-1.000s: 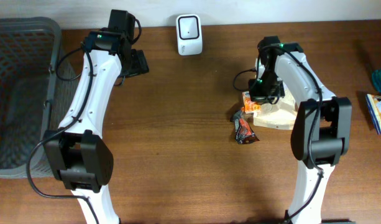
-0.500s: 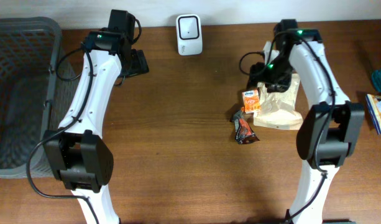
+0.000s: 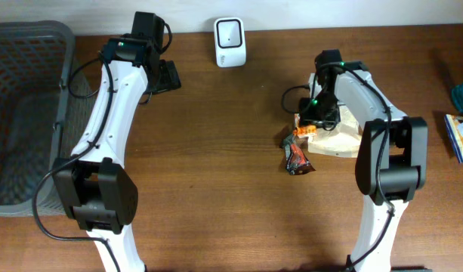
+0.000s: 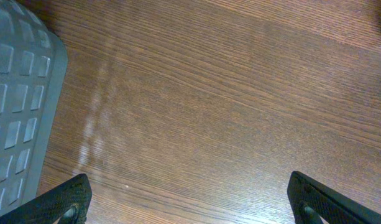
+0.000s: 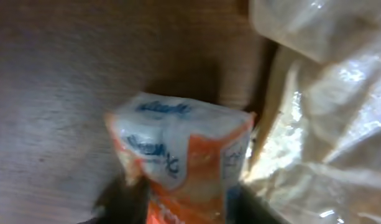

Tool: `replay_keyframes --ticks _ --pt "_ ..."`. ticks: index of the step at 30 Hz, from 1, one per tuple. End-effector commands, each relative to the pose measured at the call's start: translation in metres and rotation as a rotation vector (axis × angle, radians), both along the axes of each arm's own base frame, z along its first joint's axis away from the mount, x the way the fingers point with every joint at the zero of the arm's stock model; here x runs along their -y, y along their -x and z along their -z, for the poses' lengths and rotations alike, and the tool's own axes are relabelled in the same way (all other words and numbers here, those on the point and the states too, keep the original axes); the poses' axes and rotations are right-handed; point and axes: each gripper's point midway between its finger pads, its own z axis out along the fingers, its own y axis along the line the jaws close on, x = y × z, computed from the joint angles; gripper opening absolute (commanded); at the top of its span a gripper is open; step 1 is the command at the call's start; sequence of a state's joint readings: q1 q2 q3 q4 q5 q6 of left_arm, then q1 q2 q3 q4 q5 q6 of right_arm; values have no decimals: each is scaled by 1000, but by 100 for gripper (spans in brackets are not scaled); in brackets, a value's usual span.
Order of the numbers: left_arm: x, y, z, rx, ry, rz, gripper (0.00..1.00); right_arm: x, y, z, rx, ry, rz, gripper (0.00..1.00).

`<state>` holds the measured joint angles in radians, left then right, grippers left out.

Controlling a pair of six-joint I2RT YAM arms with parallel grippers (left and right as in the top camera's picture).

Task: Scan the item barcode
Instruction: 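Move the right gripper over the orange Kleenex pack and grasp it, then lift the Kleenex pack and carry it left toward the scanner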

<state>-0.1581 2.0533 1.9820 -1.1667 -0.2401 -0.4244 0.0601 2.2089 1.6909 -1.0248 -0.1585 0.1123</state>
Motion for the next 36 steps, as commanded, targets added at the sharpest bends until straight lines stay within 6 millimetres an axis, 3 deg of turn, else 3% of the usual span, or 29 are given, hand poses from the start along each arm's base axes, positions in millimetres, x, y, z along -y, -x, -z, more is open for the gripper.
replay_keyframes --ticks 1,5,7,10,13,19,24,28,31,34,36 --pt "2 0 7 -16 -2 -8 99 7 3 10 -20 35 64 4" --pt "2 0 7 -15 -2 -8 99 -9 -13 -18 14 -74 69 4" --pt "2 0 7 -16 -2 -8 99 -23 -21 -47 28 -181 65 4" --pt "2 0 7 -16 -2 -8 99 -62 -27 -102 86 -485 -60 4" --pt "2 0 7 -16 -2 -8 99 -99 -15 -149 148 -819 -221 4" --pt "2 0 7 -16 -2 -8 99 -124 14 -184 144 -1061 -325 4" --pt "2 0 7 -15 -2 -8 99 -133 19 -192 128 -1109 -324 4" --pt "2 0 7 -15 -2 -7 99 -140 20 -186 134 -1079 -360 4" --pt "2 0 8 -16 -2 -7 99 -128 11 -145 58 -810 -297 4" --pt "2 0 7 -16 -2 -7 99 -84 -9 -86 0 -267 -42 4" --pt "2 0 7 -15 -2 -7 99 -77 -11 -76 26 -86 -37 5"
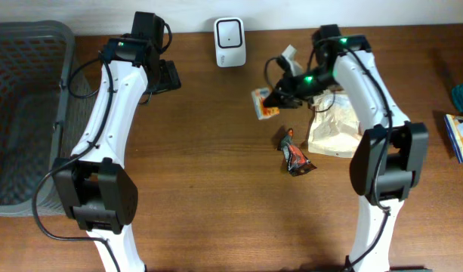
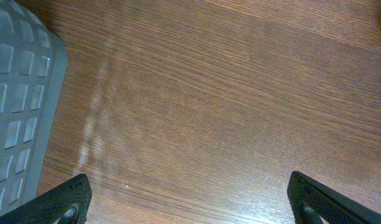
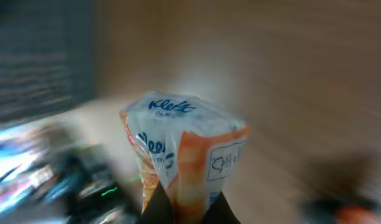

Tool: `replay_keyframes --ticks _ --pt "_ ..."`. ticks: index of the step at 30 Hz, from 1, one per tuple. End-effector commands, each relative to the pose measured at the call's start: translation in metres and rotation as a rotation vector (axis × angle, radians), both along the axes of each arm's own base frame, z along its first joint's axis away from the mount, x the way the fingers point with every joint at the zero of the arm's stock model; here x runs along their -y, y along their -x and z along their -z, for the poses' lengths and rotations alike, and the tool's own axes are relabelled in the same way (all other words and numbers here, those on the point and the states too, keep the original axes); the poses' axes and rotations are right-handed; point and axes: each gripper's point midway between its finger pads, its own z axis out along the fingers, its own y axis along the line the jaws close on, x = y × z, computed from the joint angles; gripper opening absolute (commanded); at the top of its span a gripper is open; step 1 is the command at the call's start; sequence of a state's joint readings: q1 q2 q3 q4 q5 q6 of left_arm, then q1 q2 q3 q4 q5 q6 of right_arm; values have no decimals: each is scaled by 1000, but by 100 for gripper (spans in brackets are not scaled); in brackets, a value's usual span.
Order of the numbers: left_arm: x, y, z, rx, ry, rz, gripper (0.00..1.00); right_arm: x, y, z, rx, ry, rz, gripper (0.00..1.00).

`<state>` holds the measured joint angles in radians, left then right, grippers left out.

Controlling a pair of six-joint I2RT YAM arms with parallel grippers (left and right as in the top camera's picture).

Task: Scan the item barcode
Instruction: 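Lift the Kleenex pack and carry it left toward the scanner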

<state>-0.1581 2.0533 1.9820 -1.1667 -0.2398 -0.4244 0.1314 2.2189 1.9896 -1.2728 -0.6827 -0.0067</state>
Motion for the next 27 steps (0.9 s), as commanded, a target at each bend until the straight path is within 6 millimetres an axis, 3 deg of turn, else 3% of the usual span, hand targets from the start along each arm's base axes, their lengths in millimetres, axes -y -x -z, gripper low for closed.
replay_keyframes --ticks 1,5,7,11,16,20,24,27 --pt "2 0 8 -16 -2 -7 99 29 -7 33 17 478 148 13" --pt "2 0 7 -16 -2 -7 99 3 -10 34 115 558 90 49" --pt "2 0 7 -16 -2 -7 99 -7 -11 34 154 585 69 55" --pt "2 0 7 -16 -2 -7 99 -33 -4 36 188 575 19 81" --pt "2 0 8 -16 -2 -7 99 -39 0 36 191 585 0 85" --pt "2 0 7 -15 -2 -7 99 -5 -11 36 208 702 51 91" --pt "2 0 8 -16 -2 -7 99 26 -19 37 142 597 87 91" --pt "2 0 7 -15 -2 -7 99 34 -19 36 120 439 15 76"
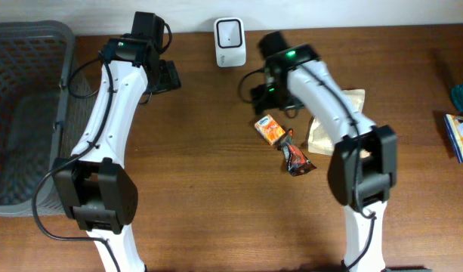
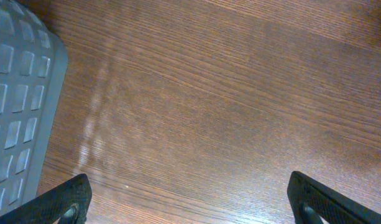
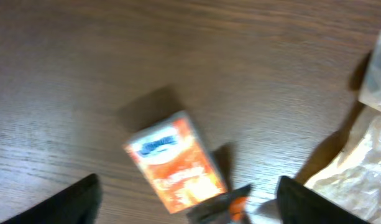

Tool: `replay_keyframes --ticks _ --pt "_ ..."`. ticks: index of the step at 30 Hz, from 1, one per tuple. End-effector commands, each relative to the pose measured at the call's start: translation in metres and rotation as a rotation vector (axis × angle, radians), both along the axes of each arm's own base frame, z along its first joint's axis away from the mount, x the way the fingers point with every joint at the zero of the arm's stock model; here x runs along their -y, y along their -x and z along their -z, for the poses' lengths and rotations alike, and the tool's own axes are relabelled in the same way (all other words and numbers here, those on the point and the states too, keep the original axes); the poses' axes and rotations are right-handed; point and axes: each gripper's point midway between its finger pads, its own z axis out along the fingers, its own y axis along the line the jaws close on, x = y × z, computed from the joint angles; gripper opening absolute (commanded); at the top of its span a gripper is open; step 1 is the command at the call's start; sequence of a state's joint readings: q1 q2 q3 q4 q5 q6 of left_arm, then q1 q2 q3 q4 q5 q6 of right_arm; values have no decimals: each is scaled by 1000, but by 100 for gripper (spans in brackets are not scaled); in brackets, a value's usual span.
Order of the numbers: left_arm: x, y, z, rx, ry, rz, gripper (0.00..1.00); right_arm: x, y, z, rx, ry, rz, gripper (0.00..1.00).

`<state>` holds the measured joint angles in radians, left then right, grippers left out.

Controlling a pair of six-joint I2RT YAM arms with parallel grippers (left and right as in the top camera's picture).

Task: Scan the item barcode
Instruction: 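Lift the Kleenex pack and carry it left toward the scanner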

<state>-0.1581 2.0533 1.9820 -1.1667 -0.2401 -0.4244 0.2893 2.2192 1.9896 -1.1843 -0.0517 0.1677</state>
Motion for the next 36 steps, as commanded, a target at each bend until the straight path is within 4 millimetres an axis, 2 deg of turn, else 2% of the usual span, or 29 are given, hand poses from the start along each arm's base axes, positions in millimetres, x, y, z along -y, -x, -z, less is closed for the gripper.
replay_keyframes --ticks 1,2,3,6,8,11,19,25,27,29,32,35,36 --pt "2 0 8 -16 -2 -7 99 13 2 1 -51 -185 -79 69" --pt "2 0 8 -16 -2 -7 99 18 6 4 -71 -228 -77 58" --pt "2 0 7 -15 -2 -7 99 21 9 8 -88 -246 -70 54" --pt "2 0 7 -16 -2 -7 99 23 20 30 -122 -294 -87 53" --pt "2 0 8 -16 -2 -7 99 7 29 42 -122 -382 -177 54" --pt "2 0 7 -15 -2 -7 99 0 33 53 -113 -400 -211 54" --pt "2 0 7 -16 -2 -7 99 -3 24 58 -52 -398 -261 54" --pt "2 0 7 -15 -2 -7 99 -1 32 76 -62 -394 -258 48" --pt "2 0 8 -16 -2 -8 99 -1 33 79 -65 -395 -245 43" --pt "2 0 7 -15 -2 -8 99 -1 33 80 -75 -398 -212 30" --pt "2 0 7 -15 -2 -7 99 -1 30 79 -85 -407 -133 4" --pt "2 0 8 -16 -2 -7 99 -3 22 66 -88 -445 -67 4" --pt "2 0 7 -15 -2 -7 99 -10 17 53 -86 -508 -60 4"
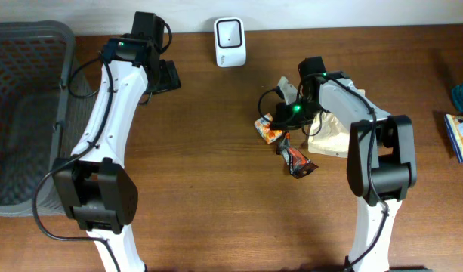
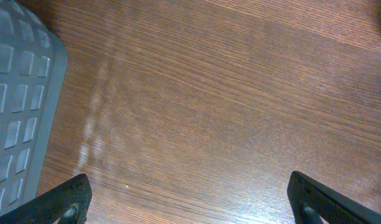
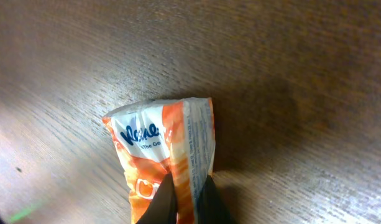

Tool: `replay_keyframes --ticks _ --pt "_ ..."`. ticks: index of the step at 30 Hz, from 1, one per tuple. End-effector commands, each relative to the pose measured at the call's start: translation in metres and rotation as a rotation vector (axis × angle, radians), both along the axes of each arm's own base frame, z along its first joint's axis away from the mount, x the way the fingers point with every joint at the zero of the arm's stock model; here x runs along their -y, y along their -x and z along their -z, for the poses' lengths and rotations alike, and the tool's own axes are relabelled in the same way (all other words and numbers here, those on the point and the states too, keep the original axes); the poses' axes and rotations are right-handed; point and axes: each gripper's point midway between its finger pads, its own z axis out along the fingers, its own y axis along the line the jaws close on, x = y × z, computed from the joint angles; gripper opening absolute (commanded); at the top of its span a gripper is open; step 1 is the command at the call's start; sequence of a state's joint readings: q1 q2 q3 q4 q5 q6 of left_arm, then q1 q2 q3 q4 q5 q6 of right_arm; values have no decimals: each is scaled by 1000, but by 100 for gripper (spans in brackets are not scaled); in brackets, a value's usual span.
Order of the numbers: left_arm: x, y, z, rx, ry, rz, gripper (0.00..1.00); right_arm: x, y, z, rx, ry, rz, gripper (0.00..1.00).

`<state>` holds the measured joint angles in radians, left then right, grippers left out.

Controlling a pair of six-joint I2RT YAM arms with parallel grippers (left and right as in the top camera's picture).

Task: Scan the item barcode
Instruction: 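Lift the Kleenex pack and carry it left toward the scanner, then hold the Kleenex pack in front of the white scanner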

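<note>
The item is an orange and white tissue pack (image 3: 162, 140) just left of mid-table (image 1: 267, 129). My right gripper (image 3: 189, 198) is shut on the pack's middle seam, pinching it from the right (image 1: 281, 119). Whether the pack rests on the wood or hangs just above it does not show. The white barcode scanner (image 1: 229, 32) stands at the table's back edge, up and to the left of the pack. My left gripper (image 2: 193, 200) is open over bare wood at the back left (image 1: 169, 76), far from the pack.
A grey mesh basket (image 1: 23, 113) fills the left side; its corner (image 2: 19, 99) shows in the left wrist view. A dark snack wrapper (image 1: 296, 159) and a clear plastic bag (image 1: 331, 130) lie right of the pack. A blue item and a printed box (image 1: 459, 137) sit at the right edge.
My right gripper was open above the pack, which lay flat on the table. Now it is shut on the pack's seam, and the arm has come back towards the right. The left arm is unchanged.
My right gripper held the pack beside the plastic bag, then held it up in the air close to the scanner. After that the pack lay on the table below the open gripper. Now the gripper grips it again at that spot. The left arm stayed put throughout.
</note>
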<state>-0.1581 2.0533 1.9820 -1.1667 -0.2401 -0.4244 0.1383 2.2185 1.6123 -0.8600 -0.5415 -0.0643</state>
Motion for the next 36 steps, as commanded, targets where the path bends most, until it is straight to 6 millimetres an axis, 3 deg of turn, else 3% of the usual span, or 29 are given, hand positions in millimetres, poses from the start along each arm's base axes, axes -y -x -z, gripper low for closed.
replay_keyframes --ticks 1,5,7,13,19,33,36 --pt "2 0 7 -15 -2 -7 99 -13 -13 -33 -27 -141 70 4" --pt "2 0 8 -16 -2 -7 99 -38 -23 -105 -21 -519 35 4" --pt "2 0 7 -15 -2 -7 99 -41 -23 -135 -25 -690 18 4" --pt "2 0 8 -16 -2 -7 99 -35 -19 -185 -113 -985 23 4" --pt "2 0 7 -15 -2 -7 99 -35 -21 -188 -191 -999 63 4" --pt "2 0 7 -16 -2 -7 99 -36 -22 -188 -173 -996 54 4" --pt "2 0 7 -15 -2 -7 99 -35 -29 -169 -196 -883 124 4"
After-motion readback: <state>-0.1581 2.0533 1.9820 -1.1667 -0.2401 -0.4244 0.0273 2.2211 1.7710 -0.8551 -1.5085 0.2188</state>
